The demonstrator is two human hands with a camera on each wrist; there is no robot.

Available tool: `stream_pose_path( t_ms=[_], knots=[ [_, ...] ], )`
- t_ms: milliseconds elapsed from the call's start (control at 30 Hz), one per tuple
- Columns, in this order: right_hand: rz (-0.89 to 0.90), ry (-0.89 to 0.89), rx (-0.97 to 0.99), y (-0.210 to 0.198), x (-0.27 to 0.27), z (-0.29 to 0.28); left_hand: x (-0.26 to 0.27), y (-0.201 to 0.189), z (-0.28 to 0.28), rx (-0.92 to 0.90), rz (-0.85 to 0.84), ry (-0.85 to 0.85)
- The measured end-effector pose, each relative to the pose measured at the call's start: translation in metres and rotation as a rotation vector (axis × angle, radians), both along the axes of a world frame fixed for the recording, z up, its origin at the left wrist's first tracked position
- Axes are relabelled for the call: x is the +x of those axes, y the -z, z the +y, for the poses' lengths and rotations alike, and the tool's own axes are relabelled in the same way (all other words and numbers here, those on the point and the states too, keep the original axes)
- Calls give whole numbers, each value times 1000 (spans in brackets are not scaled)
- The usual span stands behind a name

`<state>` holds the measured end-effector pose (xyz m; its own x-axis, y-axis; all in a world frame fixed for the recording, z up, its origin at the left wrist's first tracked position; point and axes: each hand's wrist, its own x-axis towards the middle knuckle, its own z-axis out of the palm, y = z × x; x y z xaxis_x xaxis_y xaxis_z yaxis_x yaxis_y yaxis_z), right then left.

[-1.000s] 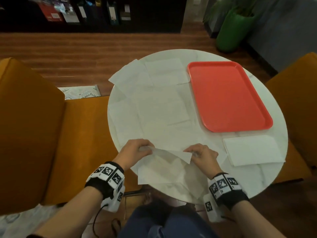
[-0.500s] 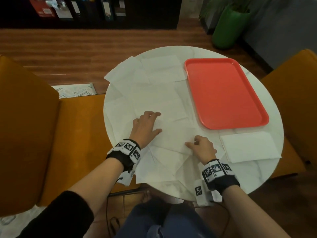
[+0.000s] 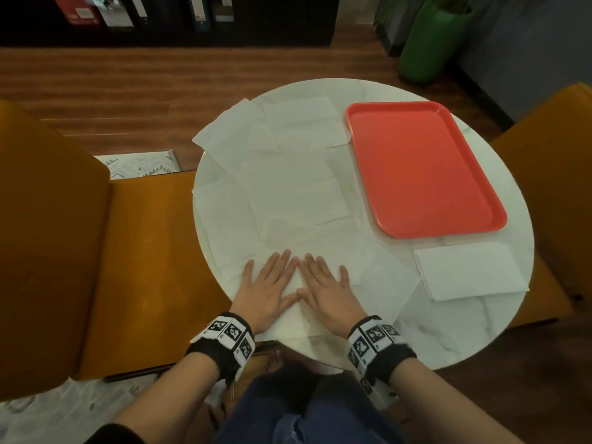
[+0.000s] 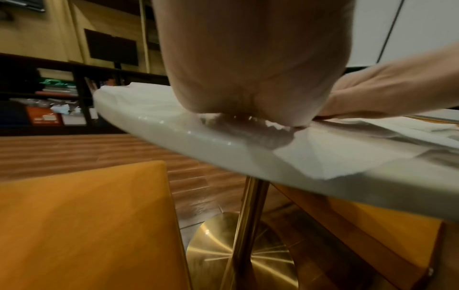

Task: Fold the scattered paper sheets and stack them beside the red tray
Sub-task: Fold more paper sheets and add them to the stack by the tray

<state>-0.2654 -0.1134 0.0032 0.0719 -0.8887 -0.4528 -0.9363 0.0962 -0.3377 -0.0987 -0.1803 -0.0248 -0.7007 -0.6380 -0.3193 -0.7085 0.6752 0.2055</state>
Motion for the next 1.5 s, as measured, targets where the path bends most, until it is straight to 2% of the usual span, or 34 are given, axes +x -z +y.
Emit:
stream_pose_path(
  t_ms=[133, 300, 433, 500, 600, 700, 833, 900, 1000, 1133, 1233, 1367, 1500],
  knots=[
    [51, -5, -24, 7, -27, 17, 5, -2, 0, 33, -2, -32],
    [72, 167, 1, 6, -66, 44, 6, -4, 0, 54, -5, -31],
    [208, 190, -90, -6, -67, 38, 5, 1, 0, 62, 28, -41],
    [190, 182, -186, -10, -59, 28, 4, 0, 0, 61, 41, -49],
    [122, 148, -228, -9, -54, 19, -1, -12, -2, 39, 50, -94],
    [85, 201, -293, -9, -59, 14, -12, -24, -8, -28, 74, -129],
    [93, 229, -311, -15, -62, 8, -31, -30, -11, -52, 123, -59],
    [1, 316, -385, -24, -62, 6, -41, -37, -14, -51, 163, -48],
    [-313, 528, -508, -47, -72, 9, -57, -57, -24, -54, 261, -47],
    [-649, 736, -440, -70, -100, 18, -74, -89, -31, 261, 500, -107],
    [-823, 886, -407, -72, -122, 27, -89, -109, -29, 370, 570, -79],
    [-958, 1040, -383, -75, -148, 46, -100, -124, -20, 501, 619, -135],
    [-926, 1249, -383, -76, -201, 72, -70, -116, -18, 573, 652, -351]
  ],
)
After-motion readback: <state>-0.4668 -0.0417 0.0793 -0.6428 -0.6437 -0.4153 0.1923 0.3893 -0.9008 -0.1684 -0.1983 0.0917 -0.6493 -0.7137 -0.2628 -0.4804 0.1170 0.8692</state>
